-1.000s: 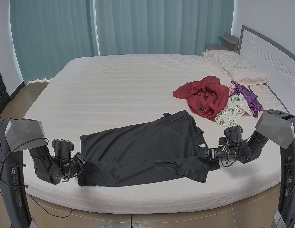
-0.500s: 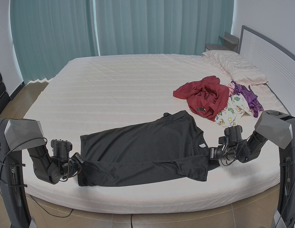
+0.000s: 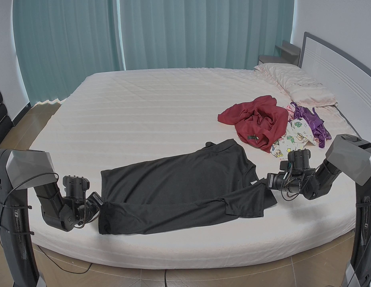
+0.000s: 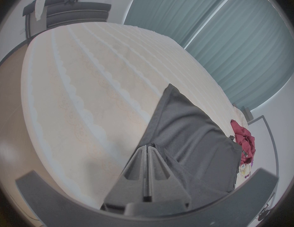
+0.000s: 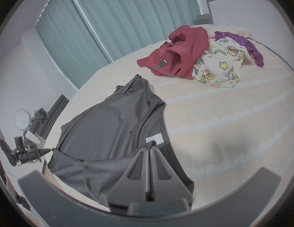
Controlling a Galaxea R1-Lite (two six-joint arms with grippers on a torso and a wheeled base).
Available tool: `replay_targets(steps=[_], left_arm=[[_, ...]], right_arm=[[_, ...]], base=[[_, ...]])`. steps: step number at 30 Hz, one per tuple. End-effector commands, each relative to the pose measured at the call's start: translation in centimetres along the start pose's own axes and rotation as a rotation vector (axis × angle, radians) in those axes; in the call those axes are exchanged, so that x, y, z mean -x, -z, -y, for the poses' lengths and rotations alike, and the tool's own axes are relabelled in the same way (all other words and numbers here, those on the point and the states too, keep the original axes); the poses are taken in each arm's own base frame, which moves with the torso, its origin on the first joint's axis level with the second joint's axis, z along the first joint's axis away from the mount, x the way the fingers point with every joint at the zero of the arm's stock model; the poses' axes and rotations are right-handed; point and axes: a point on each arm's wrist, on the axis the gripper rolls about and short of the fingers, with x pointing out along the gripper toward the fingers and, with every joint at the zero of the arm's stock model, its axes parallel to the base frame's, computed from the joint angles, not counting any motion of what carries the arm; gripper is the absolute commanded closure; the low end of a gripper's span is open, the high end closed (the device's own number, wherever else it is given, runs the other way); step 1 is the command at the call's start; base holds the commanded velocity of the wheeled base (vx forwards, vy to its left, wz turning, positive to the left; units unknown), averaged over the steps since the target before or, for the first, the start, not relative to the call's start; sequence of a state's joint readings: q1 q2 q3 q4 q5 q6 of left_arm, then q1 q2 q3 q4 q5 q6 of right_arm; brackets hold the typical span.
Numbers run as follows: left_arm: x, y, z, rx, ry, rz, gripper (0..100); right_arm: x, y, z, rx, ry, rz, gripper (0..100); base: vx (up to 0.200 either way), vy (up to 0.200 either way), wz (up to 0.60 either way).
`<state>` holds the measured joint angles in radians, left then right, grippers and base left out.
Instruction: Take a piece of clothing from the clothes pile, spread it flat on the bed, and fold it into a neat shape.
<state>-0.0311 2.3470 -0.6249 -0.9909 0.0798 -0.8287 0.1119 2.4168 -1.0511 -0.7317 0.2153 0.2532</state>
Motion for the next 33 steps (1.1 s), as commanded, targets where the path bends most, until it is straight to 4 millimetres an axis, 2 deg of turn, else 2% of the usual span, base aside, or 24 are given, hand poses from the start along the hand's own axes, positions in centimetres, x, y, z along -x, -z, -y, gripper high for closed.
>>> replay_targets(steps=[1,12,17,18,22,25,28,33], left_arm=[[-0.3,0.0,-0.2,0.004,-0.024,0.017,100],[-0.1,0.1,-0.5,0.014,-0.001,0.043,100],[0.5,-1.0,-0.7,0.028,0.062,0.022,100],[0.8,-1.4,-0.6,0.030,0.083,0.016,0],[2.2,-3.1,-1.0,0.010,0.186,-0.036,0],[2.4,-3.6,-1.3,-0.048,0.266,-0.095,0],[2.0,-3.6,-1.4,-0.131,0.313,-0.120,0],[1.2,-2.3,-1.8,-0.294,0.378,-0.189,0]], right_arm=[[-0.2,-0.3,-0.2,0.005,-0.002,0.012,100],[-1.6,0.8,0.4,0.001,0.029,-0.008,100],[-1.5,0.9,0.3,0.001,0.028,-0.013,100],[-1.4,0.9,0.2,0.002,0.027,-0.014,100],[-1.3,1.1,0.1,0.003,0.027,-0.019,100],[-1.3,1.1,0.1,0.002,0.024,-0.021,100],[-1.5,1.4,-0.1,0.004,0.017,-0.030,100],[-1.5,1.8,-0.6,0.004,0.010,-0.041,100]], base=[[0.000,0.000,0.00],[0.000,0.000,0.00],[0.000,0.000,0.00],[0.000,0.000,0.00],[0.000,0.000,0.00],[0.000,0.000,0.00],[0.000,0.000,0.00],[0.000,0.000,0.00]])
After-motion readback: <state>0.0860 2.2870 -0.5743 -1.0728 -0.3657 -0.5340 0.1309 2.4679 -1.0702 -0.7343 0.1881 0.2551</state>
